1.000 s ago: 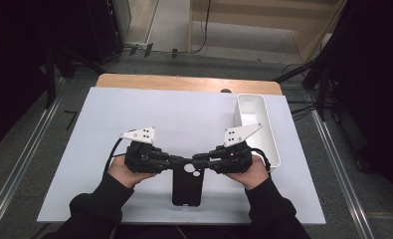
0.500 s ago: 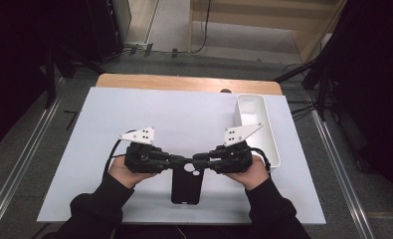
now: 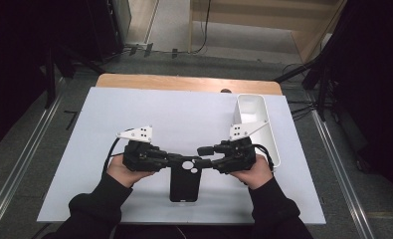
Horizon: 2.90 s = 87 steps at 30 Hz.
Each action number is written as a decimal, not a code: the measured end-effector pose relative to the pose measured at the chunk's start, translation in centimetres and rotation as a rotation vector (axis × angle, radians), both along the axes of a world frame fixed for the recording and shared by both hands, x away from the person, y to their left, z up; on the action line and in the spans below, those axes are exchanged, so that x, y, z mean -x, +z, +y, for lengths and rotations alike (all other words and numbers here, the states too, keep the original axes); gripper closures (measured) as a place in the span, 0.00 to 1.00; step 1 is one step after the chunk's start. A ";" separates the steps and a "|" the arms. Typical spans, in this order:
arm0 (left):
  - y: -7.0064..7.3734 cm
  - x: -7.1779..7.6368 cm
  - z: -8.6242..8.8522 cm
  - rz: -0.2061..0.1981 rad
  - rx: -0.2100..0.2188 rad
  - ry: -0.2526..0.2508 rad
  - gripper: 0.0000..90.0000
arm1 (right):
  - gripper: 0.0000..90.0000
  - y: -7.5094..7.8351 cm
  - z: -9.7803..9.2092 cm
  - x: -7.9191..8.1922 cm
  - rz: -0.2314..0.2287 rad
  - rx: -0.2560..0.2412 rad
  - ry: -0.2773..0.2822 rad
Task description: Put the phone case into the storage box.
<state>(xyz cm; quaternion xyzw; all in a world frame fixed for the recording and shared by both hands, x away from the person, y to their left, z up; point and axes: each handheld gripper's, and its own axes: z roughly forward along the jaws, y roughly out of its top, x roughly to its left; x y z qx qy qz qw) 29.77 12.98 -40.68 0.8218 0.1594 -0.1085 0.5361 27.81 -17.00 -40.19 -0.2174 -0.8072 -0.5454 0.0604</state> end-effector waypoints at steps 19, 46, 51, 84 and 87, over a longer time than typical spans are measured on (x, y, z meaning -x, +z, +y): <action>0.4 -0.2 0.7 -0.008 -0.001 0.053 0.89 | 0.14 -1.1 -0.4 -0.6 -0.067 0.092 -0.125; 1.8 -0.4 2.0 -0.006 -0.036 0.326 0.89 | 0.05 -2.1 0.5 -0.8 -0.045 0.147 -0.290; 2.1 -0.2 2.0 -0.030 -0.047 0.390 0.89 | 0.05 -1.8 0.9 -0.5 -0.063 0.135 -0.333; 2.1 0.3 2.0 -0.049 -0.055 0.617 0.89 | 0.06 -2.1 4.4 1.2 -0.072 0.098 -0.519; 2.1 0.3 1.9 -0.052 -0.060 0.614 0.89 | 0.06 -2.3 5.0 1.5 -0.073 0.102 -0.530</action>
